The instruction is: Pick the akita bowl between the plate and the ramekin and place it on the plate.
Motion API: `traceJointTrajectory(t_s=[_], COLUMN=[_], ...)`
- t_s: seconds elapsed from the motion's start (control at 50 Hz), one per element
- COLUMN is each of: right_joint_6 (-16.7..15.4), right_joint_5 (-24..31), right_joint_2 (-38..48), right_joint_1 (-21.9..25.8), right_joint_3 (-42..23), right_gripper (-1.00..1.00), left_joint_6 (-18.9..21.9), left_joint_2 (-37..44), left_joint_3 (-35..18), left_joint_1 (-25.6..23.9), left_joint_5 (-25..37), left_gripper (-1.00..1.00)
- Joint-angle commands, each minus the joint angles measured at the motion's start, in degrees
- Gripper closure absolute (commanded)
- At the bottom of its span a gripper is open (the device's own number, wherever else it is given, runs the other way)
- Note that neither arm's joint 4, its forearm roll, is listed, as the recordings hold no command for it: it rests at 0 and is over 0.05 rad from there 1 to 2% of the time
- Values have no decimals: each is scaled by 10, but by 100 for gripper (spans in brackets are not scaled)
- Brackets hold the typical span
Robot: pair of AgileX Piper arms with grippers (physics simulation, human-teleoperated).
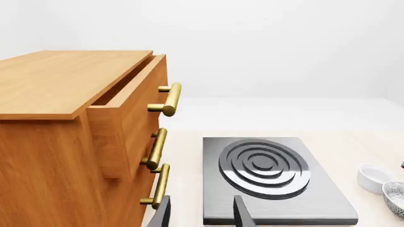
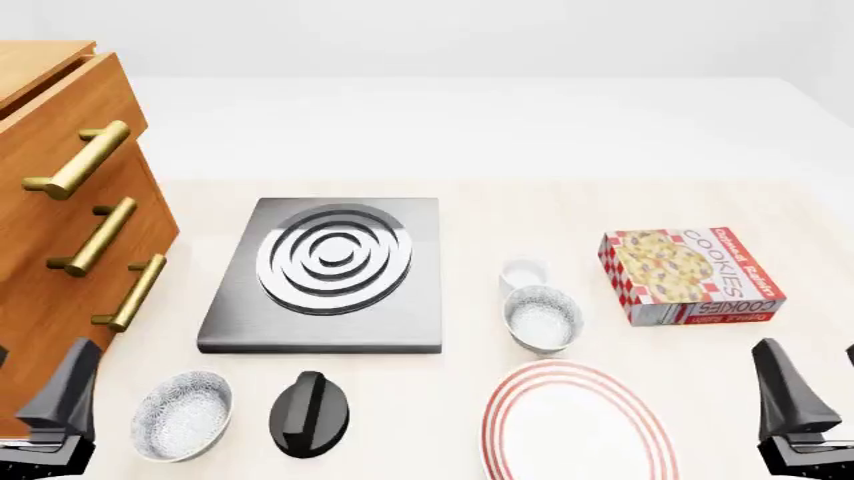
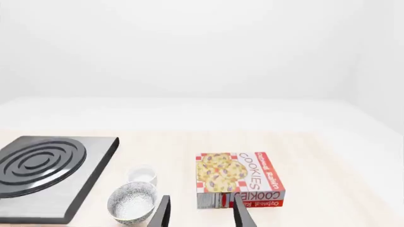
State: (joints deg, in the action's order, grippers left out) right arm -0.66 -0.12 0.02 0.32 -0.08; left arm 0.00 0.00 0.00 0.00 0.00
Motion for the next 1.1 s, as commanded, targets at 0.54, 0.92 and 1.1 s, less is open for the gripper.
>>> traceJointTrajectory(t_s=[0.54, 0.92, 1.1], right_joint_6=[-12, -30, -30], right_joint_5=[59, 174, 215], right_joint_2=[0, 76, 164], right_joint_1=[-11, 35, 63], right_joint_3=[-72, -293, -421], right_gripper=[-100, -100, -100], left_joint_6=[0, 0, 0], left_joint_2=[0, 0, 0], left_joint_3=[0, 0, 0], left_joint_1=[0, 0, 0], left_joint_5=[0, 0, 0], left_gripper=[-100, -100, -100])
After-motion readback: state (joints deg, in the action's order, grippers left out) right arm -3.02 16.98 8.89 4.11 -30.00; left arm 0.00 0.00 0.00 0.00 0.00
